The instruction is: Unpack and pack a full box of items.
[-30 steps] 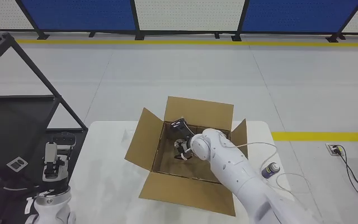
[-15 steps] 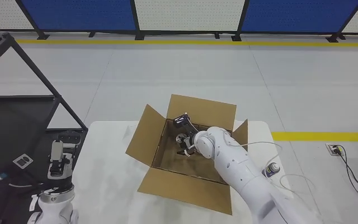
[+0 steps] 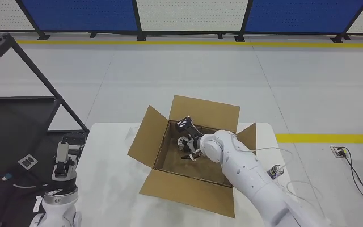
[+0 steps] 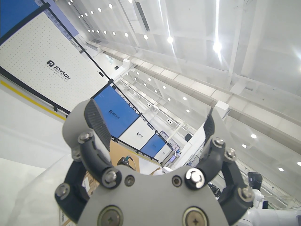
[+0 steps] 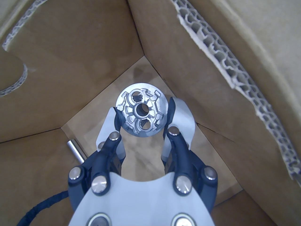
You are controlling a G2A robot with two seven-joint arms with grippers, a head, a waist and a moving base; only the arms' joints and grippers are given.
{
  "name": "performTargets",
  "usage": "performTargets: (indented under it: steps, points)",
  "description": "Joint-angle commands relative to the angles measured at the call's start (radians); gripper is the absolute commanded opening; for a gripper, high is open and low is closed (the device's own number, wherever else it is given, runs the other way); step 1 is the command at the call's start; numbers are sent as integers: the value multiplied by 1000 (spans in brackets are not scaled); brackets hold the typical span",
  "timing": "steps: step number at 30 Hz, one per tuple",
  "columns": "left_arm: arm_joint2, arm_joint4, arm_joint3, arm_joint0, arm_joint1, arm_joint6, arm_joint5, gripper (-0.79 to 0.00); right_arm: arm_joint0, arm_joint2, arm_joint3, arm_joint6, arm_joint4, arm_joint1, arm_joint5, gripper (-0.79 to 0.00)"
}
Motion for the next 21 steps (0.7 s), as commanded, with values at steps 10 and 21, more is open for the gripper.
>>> performTargets:
  steps: [10, 21]
  points:
    - [9, 0, 5, -6, -1, -8, 2, 0, -166, 170, -362, 76, -106, 134, -4, -785]
    - [25, 0, 16, -17, -2, -23, 1, 0, -549, 479, -1025, 232, -257, 271, 17, -785]
